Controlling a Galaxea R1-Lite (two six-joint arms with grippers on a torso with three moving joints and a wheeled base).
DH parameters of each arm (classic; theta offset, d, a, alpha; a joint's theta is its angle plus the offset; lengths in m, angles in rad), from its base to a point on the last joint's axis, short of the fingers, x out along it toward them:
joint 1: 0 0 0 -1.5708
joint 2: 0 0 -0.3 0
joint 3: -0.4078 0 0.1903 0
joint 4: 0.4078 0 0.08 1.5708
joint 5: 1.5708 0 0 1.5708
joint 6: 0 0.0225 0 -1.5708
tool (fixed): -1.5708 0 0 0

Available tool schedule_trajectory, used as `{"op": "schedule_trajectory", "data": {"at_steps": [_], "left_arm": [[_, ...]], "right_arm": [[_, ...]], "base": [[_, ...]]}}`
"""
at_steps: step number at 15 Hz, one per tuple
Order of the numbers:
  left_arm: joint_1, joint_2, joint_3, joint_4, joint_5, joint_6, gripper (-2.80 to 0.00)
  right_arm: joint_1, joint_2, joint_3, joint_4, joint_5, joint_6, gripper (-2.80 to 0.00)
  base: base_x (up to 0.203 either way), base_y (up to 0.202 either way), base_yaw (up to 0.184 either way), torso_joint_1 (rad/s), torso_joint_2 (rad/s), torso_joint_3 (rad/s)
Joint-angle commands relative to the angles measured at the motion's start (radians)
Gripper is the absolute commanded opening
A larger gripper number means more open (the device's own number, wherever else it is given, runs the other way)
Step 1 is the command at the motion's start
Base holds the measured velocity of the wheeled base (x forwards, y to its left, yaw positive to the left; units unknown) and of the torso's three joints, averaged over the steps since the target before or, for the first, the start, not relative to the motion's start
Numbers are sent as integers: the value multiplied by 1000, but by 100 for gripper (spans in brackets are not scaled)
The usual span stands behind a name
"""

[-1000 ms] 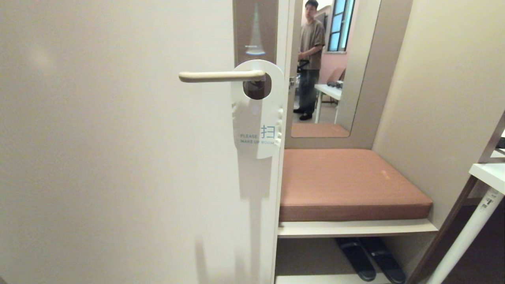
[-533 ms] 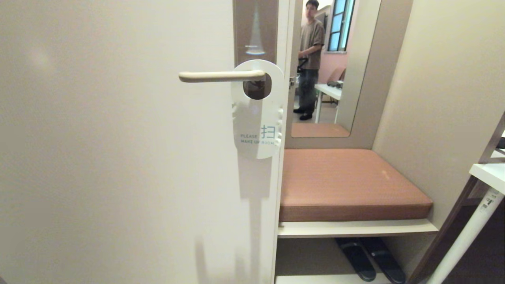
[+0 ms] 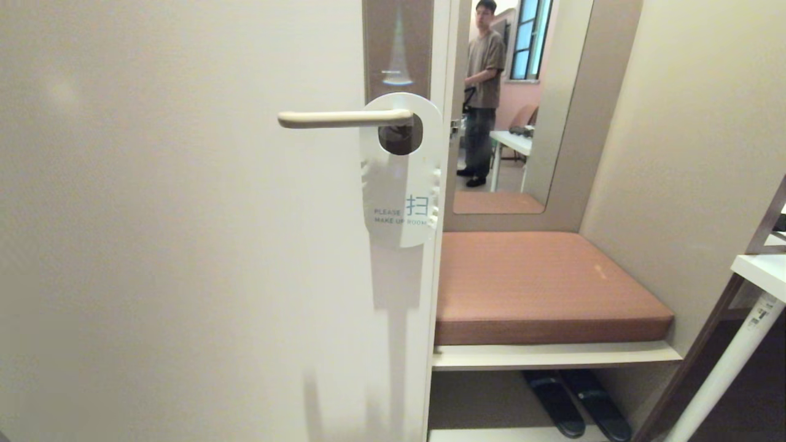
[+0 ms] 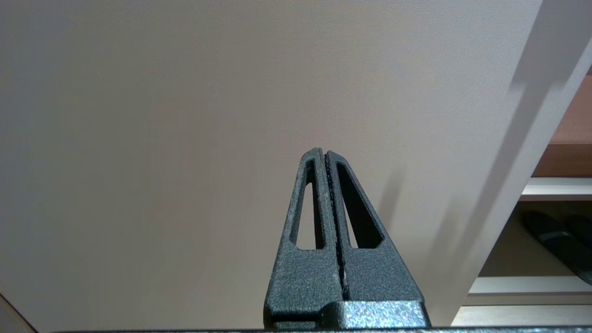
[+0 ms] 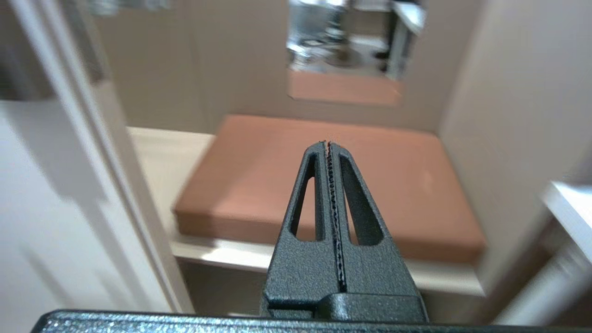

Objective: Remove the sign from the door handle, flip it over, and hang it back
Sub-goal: Take down the sign

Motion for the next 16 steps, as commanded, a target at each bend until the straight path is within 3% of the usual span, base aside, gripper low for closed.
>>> {"op": "schedule_trajectory", "data": {"at_steps": [1,8,11,14,16], "left_arm": [[0,0,0,0,0,0,-280],[0,0,0,0,0,0,-280],[0,0,0,0,0,0,-280],[0,0,0,0,0,0,-280],[0,0,0,0,0,0,-280]], "right_arm": [[-5,85,-8,-29,49,-1,-280],[-58,238,-88,-55,379,-53,-280],[-56,329,-98,-157,477,-83,-280],[-54,409,-101,-261,645,-101,-280],[-49,449,-104,-294,715,-115,-280]], "base": [[0,0,0,0,0,0],[0,0,0,0,0,0],[0,0,0,0,0,0],[0,0,0,0,0,0],[0,0,0,0,0,0]]}}
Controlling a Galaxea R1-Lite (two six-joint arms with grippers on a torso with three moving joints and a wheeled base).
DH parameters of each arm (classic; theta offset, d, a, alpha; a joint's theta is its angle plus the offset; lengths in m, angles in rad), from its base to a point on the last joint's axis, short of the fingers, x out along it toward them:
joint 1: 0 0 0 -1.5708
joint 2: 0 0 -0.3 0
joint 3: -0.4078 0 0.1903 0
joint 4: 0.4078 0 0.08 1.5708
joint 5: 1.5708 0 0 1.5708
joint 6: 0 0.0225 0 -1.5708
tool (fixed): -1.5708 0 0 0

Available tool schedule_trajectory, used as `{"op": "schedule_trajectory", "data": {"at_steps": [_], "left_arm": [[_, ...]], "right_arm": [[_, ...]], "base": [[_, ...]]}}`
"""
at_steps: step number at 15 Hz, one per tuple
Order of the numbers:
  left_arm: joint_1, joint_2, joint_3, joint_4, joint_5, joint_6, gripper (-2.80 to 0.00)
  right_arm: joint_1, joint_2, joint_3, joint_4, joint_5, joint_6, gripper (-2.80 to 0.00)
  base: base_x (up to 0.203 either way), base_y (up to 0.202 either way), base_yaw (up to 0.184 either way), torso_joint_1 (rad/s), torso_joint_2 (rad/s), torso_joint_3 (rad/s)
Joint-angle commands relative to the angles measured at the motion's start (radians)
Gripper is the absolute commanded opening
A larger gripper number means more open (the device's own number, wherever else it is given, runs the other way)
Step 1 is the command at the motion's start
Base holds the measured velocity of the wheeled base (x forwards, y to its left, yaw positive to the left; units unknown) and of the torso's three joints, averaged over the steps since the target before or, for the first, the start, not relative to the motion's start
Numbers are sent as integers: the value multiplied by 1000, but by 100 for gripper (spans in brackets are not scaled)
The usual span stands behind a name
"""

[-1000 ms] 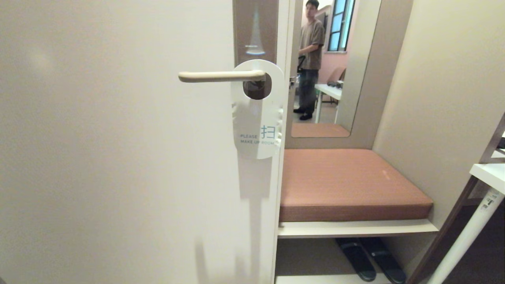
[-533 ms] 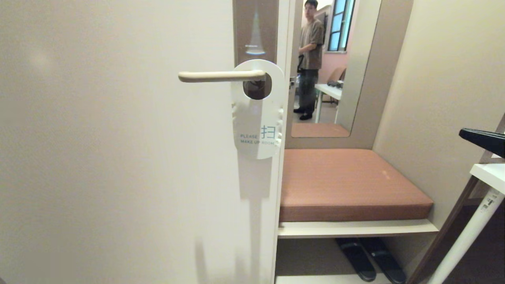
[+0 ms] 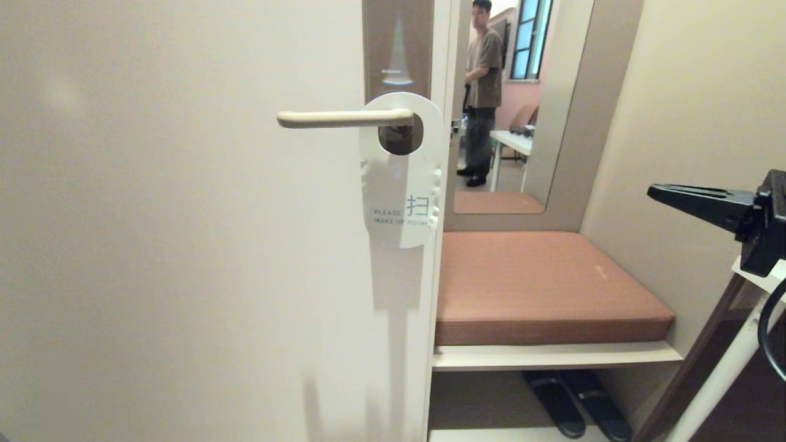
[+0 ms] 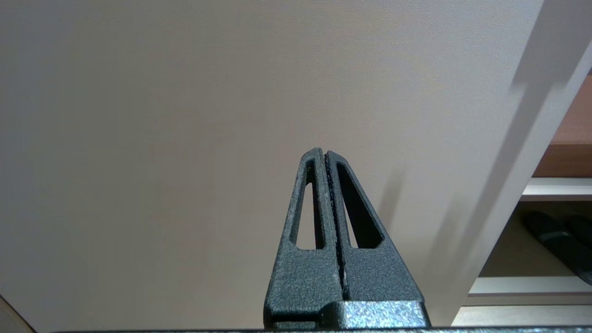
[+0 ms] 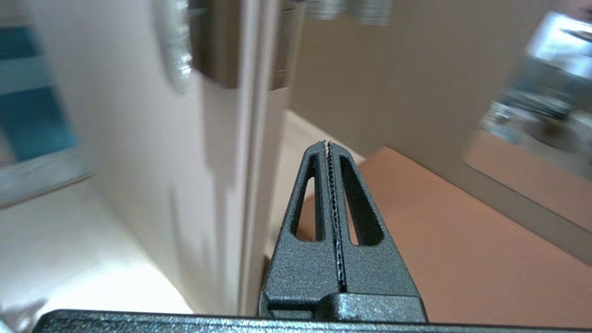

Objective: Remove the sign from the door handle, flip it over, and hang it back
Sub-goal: Take down the sign

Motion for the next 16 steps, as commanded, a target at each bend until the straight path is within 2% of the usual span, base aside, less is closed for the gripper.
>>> {"op": "schedule_trajectory", "data": {"at_steps": [1,7,11,16], "left_arm": [[0,0,0,0,1,0,-280],[0,0,0,0,1,0,-280],[0,0,0,0,1,0,-280],[0,0,0,0,1,0,-280]], "right_arm": [[5,60,-2,-17,29,-11,-280],[72,184,-51,-129,133,-28,-280],[147,227,-98,-130,157,-26,-280],[199,256,-98,-176,179,-22,-280]], "base": [[0,0,0,0,0,0],[0,0,0,0,0,0],[0,0,0,0,0,0],[0,0,0,0,0,0]]}}
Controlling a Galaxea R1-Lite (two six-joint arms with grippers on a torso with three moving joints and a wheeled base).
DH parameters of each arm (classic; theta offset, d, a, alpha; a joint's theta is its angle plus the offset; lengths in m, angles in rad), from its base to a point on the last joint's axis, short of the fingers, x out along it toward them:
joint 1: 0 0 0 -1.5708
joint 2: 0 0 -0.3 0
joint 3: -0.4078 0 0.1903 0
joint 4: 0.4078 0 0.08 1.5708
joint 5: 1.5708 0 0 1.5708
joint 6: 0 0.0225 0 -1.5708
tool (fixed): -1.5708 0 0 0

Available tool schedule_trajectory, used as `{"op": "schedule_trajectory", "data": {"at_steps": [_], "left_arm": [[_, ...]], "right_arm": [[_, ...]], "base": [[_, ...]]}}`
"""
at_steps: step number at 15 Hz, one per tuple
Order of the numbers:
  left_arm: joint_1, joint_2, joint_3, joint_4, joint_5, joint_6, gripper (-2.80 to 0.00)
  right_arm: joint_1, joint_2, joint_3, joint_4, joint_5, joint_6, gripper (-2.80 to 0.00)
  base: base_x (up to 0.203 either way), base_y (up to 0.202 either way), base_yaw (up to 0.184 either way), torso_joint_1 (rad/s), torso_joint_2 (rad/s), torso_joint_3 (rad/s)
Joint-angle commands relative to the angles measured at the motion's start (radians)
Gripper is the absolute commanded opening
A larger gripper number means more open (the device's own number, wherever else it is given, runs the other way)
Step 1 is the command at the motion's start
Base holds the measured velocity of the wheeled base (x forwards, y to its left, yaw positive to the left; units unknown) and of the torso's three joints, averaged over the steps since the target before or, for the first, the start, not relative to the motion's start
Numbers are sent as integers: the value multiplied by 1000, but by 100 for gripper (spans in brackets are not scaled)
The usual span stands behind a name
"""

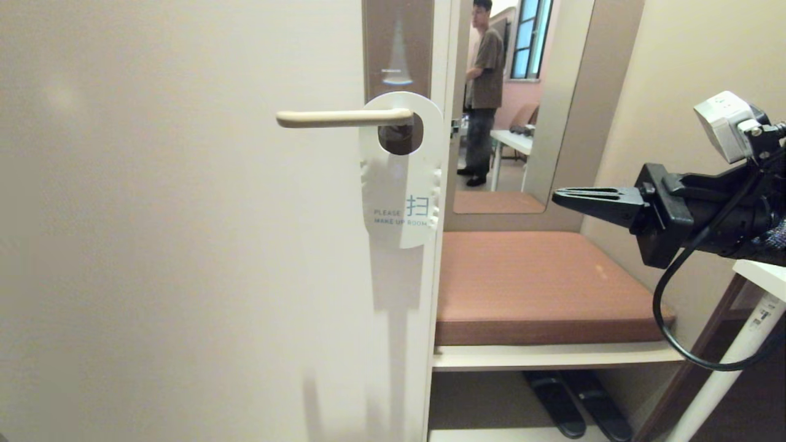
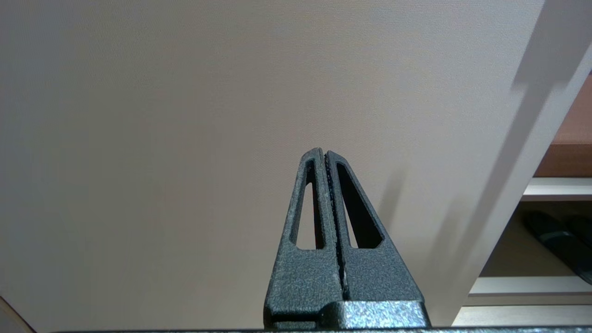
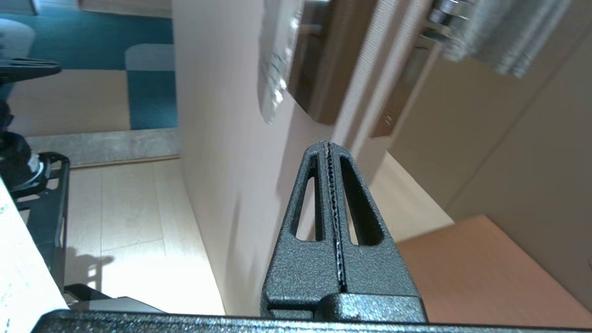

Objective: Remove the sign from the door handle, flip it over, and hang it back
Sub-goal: Take down the sign

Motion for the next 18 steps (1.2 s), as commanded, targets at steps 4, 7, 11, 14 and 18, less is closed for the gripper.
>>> {"op": "schedule_trajectory", "data": {"at_steps": [4,7,11,14,18], "left_arm": [[0,0,0,0,0,0,-280],[0,0,0,0,0,0,-280],[0,0,0,0,0,0,-280],[0,0,0,0,0,0,-280],[0,0,0,0,0,0,-280]], "right_arm": [[60,33,-12,-20,6,0,-280],[82,60,-31,-21,6,-1,-280],[82,87,-50,-22,31,-4,-280],[85,109,-52,-59,41,-3,-280],[112,140,-70,-78,41,-2,-280]], "base": [[0,0,0,0,0,0],[0,0,0,0,0,0],[0,0,0,0,0,0],[0,0,0,0,0,0],[0,0,0,0,0,0]]}}
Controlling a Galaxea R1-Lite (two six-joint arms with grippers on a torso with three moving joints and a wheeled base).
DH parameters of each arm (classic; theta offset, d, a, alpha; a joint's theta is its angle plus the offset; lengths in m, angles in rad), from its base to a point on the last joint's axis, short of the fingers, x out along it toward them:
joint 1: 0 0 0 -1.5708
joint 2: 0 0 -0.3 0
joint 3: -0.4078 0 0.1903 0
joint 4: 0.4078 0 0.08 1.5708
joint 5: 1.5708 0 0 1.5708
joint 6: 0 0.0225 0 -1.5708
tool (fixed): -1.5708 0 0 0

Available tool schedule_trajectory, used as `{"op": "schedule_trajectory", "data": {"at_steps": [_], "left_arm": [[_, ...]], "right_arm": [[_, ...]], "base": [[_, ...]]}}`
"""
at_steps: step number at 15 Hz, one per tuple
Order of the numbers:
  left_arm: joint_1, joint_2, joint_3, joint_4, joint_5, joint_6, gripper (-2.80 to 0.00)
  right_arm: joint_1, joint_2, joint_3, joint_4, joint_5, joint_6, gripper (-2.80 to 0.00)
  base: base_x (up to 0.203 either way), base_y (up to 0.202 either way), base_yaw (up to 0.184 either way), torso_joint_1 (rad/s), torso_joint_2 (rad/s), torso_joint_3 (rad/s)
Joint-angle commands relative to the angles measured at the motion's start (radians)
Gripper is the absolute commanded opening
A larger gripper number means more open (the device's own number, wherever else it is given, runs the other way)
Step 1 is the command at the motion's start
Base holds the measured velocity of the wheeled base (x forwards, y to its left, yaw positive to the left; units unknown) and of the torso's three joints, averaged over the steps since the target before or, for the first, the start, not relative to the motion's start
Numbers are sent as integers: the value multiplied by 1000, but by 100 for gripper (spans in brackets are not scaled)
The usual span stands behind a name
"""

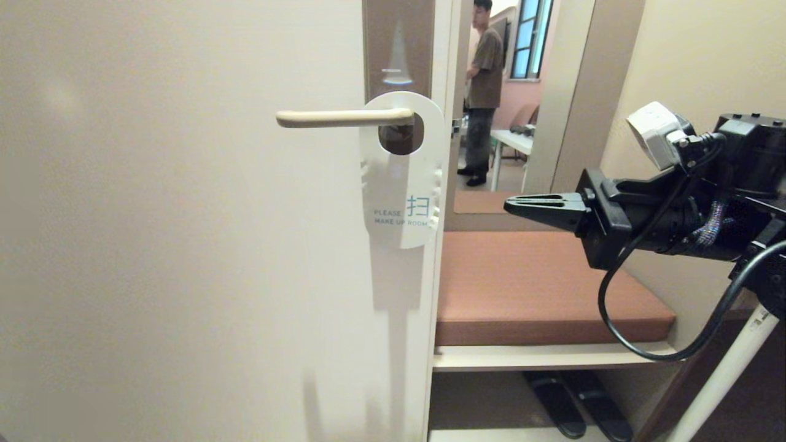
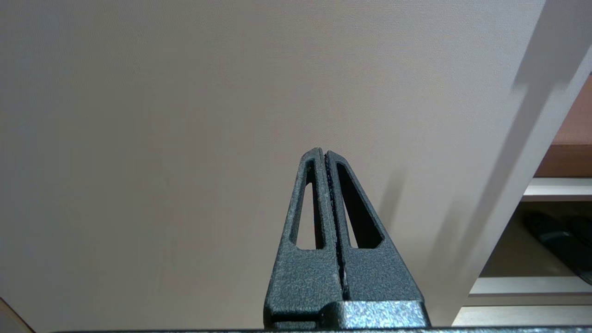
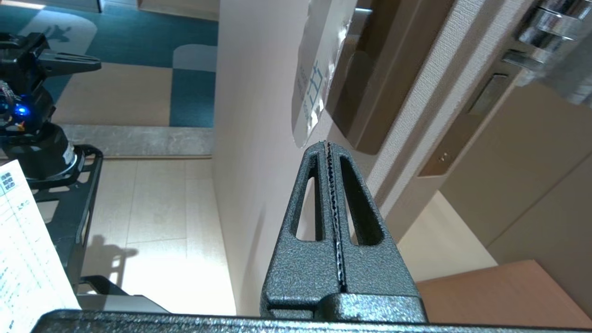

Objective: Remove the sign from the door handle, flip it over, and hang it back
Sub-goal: Take down the sign

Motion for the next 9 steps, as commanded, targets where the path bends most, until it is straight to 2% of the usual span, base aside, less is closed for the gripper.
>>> {"op": "schedule_trajectory", "data": {"at_steps": [1,9], "left_arm": [[0,0,0,0,0,0,-280],[0,0,0,0,0,0,-280]], "right_arm": [[14,14,-9,-5,6,-1,-280],[37,57,-56,-6,6,-4,-280]], "base": [[0,0,0,0,0,0],[0,0,0,0,0,0]]}}
